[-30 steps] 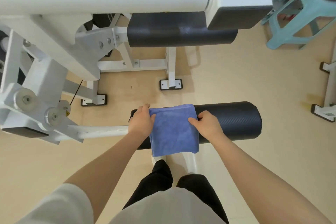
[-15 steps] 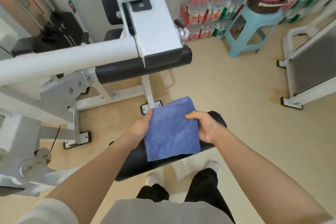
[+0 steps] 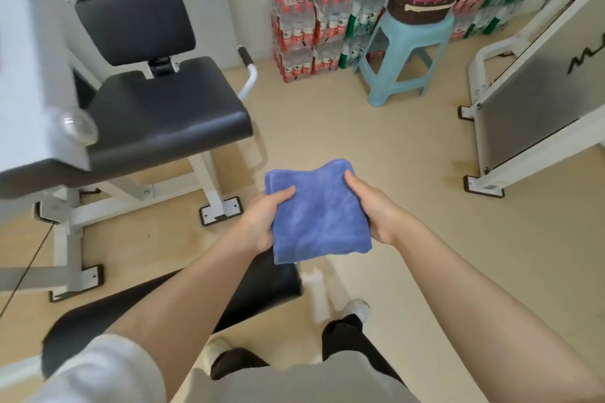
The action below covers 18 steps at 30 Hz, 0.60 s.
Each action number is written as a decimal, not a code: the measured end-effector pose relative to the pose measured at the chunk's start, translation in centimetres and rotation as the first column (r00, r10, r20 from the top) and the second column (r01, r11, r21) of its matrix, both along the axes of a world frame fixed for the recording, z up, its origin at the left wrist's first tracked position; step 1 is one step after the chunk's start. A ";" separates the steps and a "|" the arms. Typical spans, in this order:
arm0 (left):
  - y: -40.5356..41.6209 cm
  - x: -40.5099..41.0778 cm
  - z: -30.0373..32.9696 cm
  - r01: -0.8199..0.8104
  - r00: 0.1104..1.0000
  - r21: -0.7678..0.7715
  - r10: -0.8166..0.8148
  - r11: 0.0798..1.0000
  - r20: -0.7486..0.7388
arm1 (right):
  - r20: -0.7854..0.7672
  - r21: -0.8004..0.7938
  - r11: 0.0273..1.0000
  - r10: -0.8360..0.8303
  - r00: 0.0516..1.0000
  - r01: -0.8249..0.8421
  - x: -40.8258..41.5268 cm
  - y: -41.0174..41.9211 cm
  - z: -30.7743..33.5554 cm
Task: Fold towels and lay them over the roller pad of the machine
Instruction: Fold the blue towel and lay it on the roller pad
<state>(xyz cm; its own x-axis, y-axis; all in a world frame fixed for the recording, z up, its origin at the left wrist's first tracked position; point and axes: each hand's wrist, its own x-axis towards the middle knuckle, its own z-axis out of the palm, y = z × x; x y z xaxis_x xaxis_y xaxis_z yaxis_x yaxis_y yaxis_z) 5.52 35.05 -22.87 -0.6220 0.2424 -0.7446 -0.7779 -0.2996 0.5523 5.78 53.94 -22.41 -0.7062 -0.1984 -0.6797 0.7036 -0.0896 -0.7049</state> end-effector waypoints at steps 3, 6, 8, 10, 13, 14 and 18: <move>6.8 -2.9 0.2 -0.102 0.994 0.071 0.099 0.992 0.046 | -0.123 0.125 0.992 0.045 0.991 -0.030 -1.6 8.2 0.8; 12.3 -6.2 0.1 -0.194 0.980 0.128 0.188 0.973 0.059 | -0.223 0.201 0.962 0.227 0.948 -0.183 -3.3 14.7 1.8; 15.2 -8.4 0.2 -0.223 0.973 0.135 0.212 0.965 0.089 | -0.278 0.276 0.935 0.300 0.913 -0.224 -4.8 17.2 2.2; 17.5 -10.5 0.3 -0.228 0.971 0.143 0.216 0.963 0.099 | -0.378 0.429 0.895 0.298 0.877 -0.119 -6.8 18.8 2.2; 20.0 -14.2 0.5 -0.251 0.966 0.126 0.240 0.960 0.093 | -0.479 0.601 0.796 0.424 0.769 -0.064 -10.3 20.8 1.8; 20.6 -15.6 0.5 -0.256 0.965 0.118 0.246 0.959 0.092 | -0.487 0.651 0.756 0.484 0.728 -0.067 -11.6 21.5 1.7; 23.1 -22.3 0.2 -0.234 0.971 0.099 0.228 0.967 0.071 | -0.475 0.617 0.778 0.490 0.731 -0.120 -17.2 24.7 1.5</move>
